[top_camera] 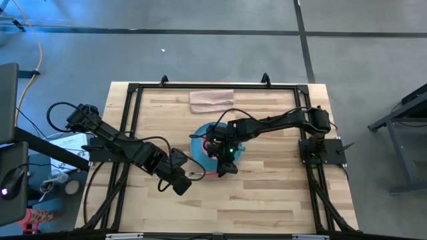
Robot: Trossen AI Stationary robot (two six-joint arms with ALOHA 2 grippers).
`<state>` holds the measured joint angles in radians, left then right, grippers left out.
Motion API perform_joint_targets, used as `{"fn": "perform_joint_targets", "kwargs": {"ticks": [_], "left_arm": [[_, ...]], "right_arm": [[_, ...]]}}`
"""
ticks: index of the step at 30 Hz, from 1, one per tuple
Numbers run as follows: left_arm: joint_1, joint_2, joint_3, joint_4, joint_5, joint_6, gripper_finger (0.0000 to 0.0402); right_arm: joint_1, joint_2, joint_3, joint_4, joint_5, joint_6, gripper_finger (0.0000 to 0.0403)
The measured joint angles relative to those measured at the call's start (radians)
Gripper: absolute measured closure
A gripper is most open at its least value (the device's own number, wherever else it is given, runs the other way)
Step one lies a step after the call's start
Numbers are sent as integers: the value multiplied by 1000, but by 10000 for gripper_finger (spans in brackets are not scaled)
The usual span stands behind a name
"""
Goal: Set table place
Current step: Put the fork on the right of the plate
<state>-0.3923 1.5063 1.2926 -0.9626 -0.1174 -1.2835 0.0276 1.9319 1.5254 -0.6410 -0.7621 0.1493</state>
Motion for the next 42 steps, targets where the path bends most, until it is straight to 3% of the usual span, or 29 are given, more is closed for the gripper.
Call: {"fn": "perform_joint_targets", "kwargs": {"ticks": [7, 11, 16, 31, 42], "left_arm": [[0, 0, 0, 2, 0, -3, 401], [0, 0, 0, 3, 0, -3, 401], [0, 0, 0, 3, 0, -3, 401], [0, 1, 0, 39, -30, -3, 401], [27, 1, 0, 49, -38, 16, 401]], "right_arm": [[-1, -1, 145, -146, 12, -79, 276], [-1, -2, 179, -198, 96, -124, 276], [-1, -2, 147, -205, 150, -131, 276], [12, -1, 14, -43, 124, -74, 276], [48, -1, 3, -24, 118, -60, 280]]}}
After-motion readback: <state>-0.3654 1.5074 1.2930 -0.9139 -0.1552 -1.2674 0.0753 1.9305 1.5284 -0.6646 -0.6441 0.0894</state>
